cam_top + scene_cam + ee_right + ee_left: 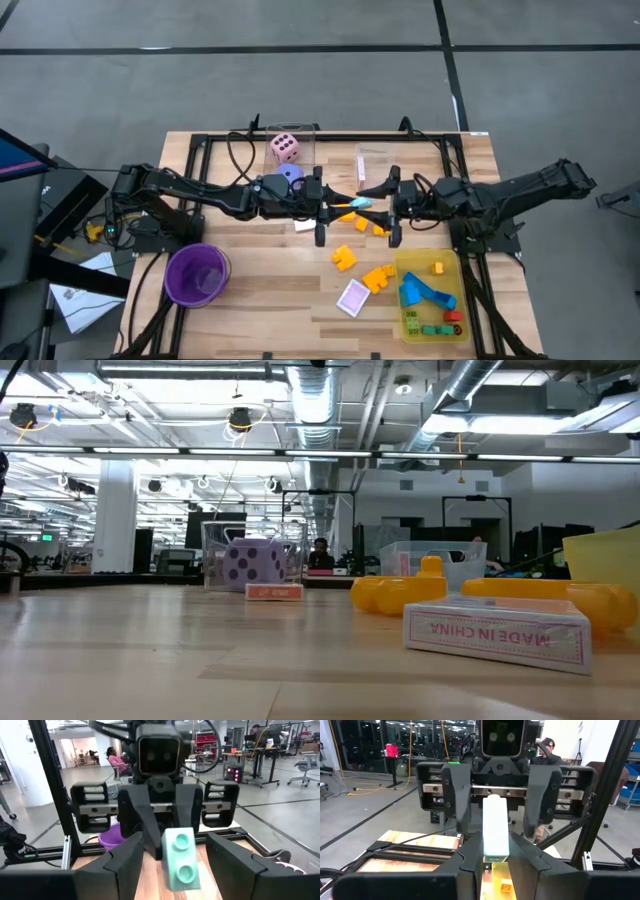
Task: Pick & Place Toys
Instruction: Put the light blue game piece into the bin
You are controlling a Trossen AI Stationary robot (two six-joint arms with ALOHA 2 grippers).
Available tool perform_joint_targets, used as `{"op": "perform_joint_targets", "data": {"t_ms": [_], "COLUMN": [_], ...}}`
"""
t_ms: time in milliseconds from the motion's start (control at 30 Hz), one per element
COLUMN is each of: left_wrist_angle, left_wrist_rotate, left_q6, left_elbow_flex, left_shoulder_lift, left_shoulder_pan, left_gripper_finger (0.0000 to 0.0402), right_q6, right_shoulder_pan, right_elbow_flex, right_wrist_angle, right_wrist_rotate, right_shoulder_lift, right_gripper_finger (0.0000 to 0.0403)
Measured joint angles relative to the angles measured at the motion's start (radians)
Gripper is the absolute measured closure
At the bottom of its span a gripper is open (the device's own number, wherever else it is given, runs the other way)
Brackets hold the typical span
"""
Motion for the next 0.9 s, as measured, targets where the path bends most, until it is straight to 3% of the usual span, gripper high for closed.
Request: {"op": "perform_joint_targets", "data": {"t_ms": [267, 700, 900], "left_wrist_angle": [-0.002, -0.002, -0.010], "left_wrist_rotate": [0.000, 0.010, -0.002], "left_q6": [0.000, 0.000, 0.001], "left_elbow_flex": [0.000, 0.000, 0.000], "left_shoulder_lift": [0.000, 0.000, 0.000], "left_shoulder_pan": [-0.003, -0.004, -0.003], "left_gripper_finger": [0.0338, 0.0338, 0.0301], "right_q6": [0.031, 0.040, 0.047], "right_shoulder_pan": [0.003, 0.003, 0.003], "right_elbow_flex": [0.000, 0.000, 0.000], "right_wrist_angle": [-0.014, -0.019, -0.022], "right_wrist_rotate": [-0.015, -0.032, -0.035], "right_shoulder_lift": [-0.004, -0.005, -0.005], "right_gripper_finger": [0.0215, 0.0334, 0.0346]}}
